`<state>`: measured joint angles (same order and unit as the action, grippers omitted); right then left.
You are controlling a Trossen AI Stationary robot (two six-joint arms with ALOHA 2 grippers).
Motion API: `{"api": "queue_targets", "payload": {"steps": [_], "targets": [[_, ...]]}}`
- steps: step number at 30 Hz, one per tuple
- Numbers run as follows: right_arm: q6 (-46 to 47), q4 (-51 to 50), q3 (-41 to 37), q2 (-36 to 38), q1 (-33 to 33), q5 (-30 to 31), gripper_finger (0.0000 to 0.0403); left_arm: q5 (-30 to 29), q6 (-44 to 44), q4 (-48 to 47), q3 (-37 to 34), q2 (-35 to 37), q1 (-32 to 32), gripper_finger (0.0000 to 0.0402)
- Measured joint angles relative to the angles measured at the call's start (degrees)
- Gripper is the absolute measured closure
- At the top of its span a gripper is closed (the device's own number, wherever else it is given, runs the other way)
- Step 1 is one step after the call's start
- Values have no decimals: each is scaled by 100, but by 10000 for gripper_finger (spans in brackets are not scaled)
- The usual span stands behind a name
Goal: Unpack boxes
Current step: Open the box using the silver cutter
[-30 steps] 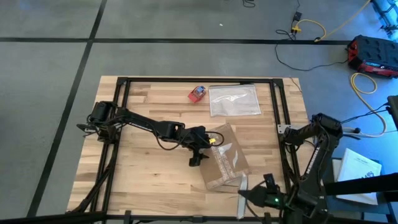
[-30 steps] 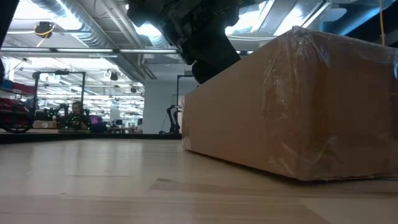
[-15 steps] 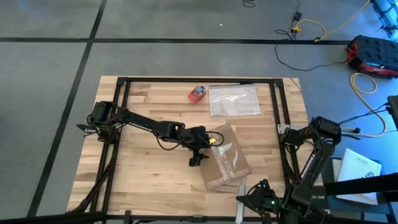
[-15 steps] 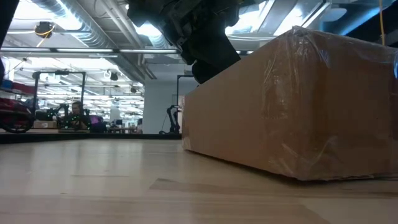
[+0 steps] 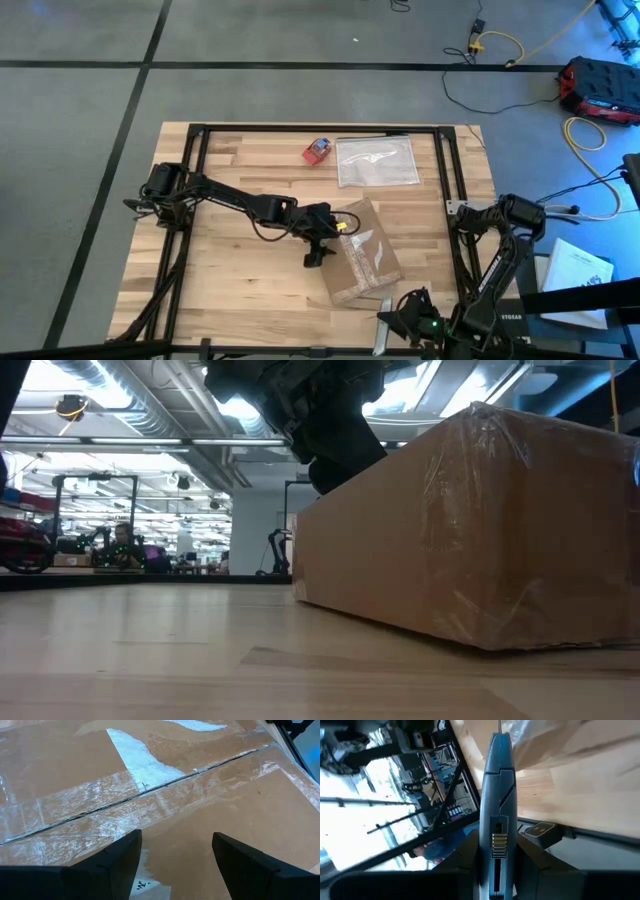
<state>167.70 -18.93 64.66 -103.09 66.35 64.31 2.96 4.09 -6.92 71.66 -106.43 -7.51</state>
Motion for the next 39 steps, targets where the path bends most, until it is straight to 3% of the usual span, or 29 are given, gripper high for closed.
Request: {"api": "queue_targets", "payload": {"steps": [12,25,39], "targets": [[160,1,0,-4,-7,39,342,-2,-1,0,0,0,0,168],[933,86,4,-113,-48,-45,342,-1,-1,2,0,0,-1,168],[729,-41,4,-113,-200,-164,342,1,-1,2,0,0,0,168]]}}
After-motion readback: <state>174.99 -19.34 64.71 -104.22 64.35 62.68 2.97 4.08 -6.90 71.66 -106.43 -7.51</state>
